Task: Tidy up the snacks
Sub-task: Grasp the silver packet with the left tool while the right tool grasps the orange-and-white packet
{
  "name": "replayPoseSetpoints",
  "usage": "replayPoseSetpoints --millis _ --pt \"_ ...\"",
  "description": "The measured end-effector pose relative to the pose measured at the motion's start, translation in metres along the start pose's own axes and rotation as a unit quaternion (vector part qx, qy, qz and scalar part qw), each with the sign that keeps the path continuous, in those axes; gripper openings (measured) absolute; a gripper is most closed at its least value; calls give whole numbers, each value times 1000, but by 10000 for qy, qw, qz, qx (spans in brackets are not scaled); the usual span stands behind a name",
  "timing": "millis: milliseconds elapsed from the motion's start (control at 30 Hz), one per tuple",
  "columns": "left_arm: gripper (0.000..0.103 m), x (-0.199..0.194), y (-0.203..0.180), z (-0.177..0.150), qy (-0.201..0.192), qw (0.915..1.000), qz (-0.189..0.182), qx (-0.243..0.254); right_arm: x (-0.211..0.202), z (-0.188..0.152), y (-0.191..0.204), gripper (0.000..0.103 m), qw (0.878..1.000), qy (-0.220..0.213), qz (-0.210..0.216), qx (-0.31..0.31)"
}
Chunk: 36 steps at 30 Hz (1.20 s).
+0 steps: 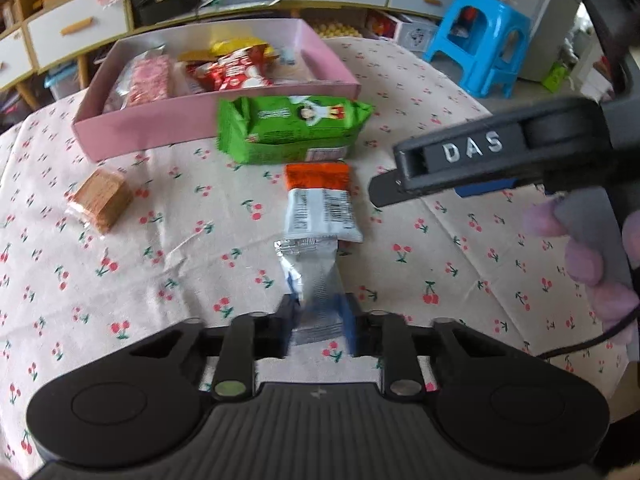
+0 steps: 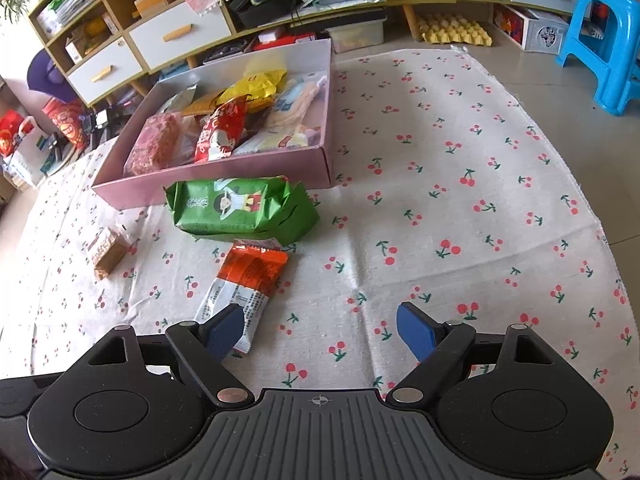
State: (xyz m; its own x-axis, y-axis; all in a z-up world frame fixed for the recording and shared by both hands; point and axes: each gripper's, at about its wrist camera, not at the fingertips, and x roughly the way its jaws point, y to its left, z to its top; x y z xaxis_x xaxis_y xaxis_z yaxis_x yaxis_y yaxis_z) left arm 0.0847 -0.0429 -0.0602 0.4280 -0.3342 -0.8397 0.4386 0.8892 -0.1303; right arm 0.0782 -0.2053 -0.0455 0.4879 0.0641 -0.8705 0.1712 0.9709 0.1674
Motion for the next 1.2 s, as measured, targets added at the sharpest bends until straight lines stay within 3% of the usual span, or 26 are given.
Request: replayPoseSetpoints --millis 467,667,833,967,1133,1200 --pt "16 -20 43 -5 5 9972 571 -480 14 -1 29 85 9997 171 194 20" --pt "16 -28 61 -7 -35 9956 670 -655 22 0 46 85 9999 33 102 20" --pt "18 -31 69 -10 -20 9951 700 -701 27 5 58 84 9999 -72 -72 31" --pt "26 -33 70 -11 -50 9950 712 -701 33 4 68 81 9996 -90 -244 -146" --pt "31 -29 69 -11 -42 9952 685 -694 44 -1 76 71 9952 -75 -757 -614" --pt "33 -28 69 -11 -27 9952 685 -696 43 -2 77 67 9940 -96 -763 -777"
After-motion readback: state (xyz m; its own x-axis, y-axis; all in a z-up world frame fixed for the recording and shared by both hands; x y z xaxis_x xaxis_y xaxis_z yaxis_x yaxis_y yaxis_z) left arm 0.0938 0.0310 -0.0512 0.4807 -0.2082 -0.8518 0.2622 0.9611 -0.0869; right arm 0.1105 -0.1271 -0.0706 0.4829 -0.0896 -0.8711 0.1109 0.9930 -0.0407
